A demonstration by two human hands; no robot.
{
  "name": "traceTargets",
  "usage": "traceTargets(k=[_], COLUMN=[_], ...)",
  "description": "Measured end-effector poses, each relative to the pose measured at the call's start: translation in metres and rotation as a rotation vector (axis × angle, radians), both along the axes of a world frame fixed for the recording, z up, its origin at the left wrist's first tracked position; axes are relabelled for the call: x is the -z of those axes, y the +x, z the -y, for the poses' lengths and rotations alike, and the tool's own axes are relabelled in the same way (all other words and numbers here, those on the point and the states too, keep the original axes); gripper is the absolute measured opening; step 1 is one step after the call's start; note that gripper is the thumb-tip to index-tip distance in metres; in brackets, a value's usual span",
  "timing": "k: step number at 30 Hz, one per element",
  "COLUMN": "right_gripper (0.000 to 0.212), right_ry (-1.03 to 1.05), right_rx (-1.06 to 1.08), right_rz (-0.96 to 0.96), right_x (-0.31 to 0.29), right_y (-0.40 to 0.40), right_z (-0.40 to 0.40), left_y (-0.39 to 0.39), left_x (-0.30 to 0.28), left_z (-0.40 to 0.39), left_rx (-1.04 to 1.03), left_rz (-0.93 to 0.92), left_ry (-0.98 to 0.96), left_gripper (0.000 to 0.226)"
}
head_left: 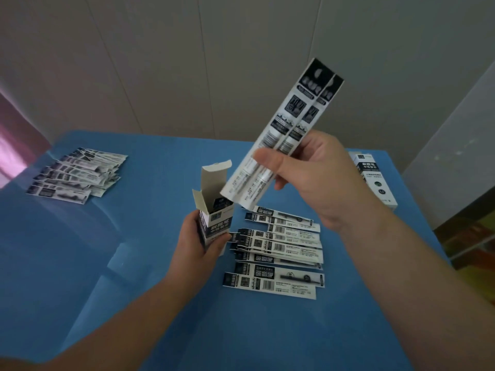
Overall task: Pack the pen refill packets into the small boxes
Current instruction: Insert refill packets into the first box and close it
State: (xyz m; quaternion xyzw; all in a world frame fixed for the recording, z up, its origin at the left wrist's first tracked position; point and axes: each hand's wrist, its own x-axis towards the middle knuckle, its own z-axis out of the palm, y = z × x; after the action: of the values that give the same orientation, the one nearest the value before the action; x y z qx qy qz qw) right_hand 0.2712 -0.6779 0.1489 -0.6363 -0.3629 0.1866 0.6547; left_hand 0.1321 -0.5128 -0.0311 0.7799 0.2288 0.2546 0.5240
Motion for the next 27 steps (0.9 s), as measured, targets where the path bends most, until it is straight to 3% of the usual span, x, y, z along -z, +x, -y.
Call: traceTargets(k=[4, 12, 18, 22, 27], right_gripper=[0.011, 0.018, 0.011, 0.013, 0.029], right_ry=[-0.028, -0.202, -0.395, -0.535, -0.539], right_rx=[0.016, -0.049, -0.119, -0.149, -0.125], right_rz=[0.086, 0.249, 0.4, 0.522, 0.475], right_x=[-0.001, -0.003, -0.019, -0.016, -0.001], right_y=[0.0, 0.003, 0.007, 0.006, 0.009], right_z=[-0.017, -0.033, -0.043, -0.055, -0.054], left_y=[-0.001, -0.001, 0.0, 0.0, 0.001], left_x=[-0.002, -0.004, -0.004, -0.004, -0.005], left_z=[0.001, 0.001, 0.002, 0.003, 0.002], left_rx=[0.011, 0.02, 0.02, 0.029, 0.009], left_rz=[0.008, 0.01, -0.007, -0.012, 0.008], left_ry=[0.0, 0.015, 0.033, 0.027, 0.018], left_gripper=[0.069, 0.065, 0.06, 0.061, 0.064])
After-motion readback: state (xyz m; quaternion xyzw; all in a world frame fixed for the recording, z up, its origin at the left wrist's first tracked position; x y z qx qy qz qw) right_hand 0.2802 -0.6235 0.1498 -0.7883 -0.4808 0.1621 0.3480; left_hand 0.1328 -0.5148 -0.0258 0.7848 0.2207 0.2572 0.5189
